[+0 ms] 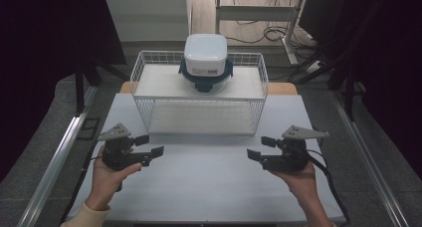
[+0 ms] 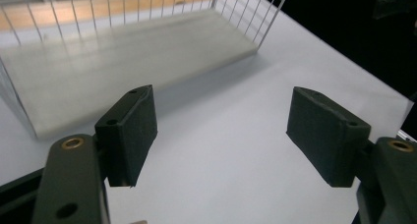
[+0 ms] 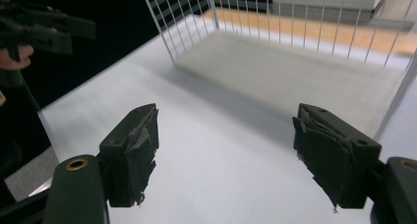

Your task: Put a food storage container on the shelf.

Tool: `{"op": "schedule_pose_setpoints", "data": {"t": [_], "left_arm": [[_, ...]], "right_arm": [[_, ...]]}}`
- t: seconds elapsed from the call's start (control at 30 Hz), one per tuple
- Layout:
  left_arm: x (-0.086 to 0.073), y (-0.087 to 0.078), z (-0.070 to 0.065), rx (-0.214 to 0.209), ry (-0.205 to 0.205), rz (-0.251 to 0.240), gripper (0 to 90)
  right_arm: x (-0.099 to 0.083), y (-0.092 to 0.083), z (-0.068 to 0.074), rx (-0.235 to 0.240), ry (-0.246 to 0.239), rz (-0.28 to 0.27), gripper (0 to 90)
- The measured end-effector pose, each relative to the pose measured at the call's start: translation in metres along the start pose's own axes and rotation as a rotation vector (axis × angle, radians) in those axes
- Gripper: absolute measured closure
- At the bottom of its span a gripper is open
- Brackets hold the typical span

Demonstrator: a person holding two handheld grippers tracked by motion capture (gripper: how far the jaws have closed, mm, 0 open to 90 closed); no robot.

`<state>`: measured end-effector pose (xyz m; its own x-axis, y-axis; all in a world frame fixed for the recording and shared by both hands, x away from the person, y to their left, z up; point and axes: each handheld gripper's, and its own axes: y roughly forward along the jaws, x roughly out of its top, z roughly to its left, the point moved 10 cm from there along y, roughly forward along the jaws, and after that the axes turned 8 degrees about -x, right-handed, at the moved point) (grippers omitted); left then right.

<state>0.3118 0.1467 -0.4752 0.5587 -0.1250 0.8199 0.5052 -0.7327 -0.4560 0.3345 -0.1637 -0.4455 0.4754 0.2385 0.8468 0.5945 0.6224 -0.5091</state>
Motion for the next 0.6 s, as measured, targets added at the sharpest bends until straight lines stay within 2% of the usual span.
{"op": "schedule_pose_setpoints", "data": {"t": [0.1, 0.27, 0.37, 0.6], "left_arm": [[-0.015, 0.004, 0.005, 0.012, -0.007, 0.029, 27.2], [-0.030, 0.008, 0.011, 0.015, -0.040, 0.039, 27.3], [-0.038, 0.011, 0.013, 0.024, -0.045, 0.061, 27.3], [-0.036, 0.010, 0.012, 0.030, -0.033, 0.051, 27.3]], "right_arm": [[-0.020, 0.004, -0.005, 0.005, 0.039, 0.016, 24.5], [-0.049, 0.012, -0.018, -0.046, 0.039, 0.069, 23.8], [-0.054, 0.012, -0.023, -0.063, 0.038, 0.075, 23.8], [-0.060, 0.011, -0.021, -0.066, 0.031, 0.082, 22.0]]}}
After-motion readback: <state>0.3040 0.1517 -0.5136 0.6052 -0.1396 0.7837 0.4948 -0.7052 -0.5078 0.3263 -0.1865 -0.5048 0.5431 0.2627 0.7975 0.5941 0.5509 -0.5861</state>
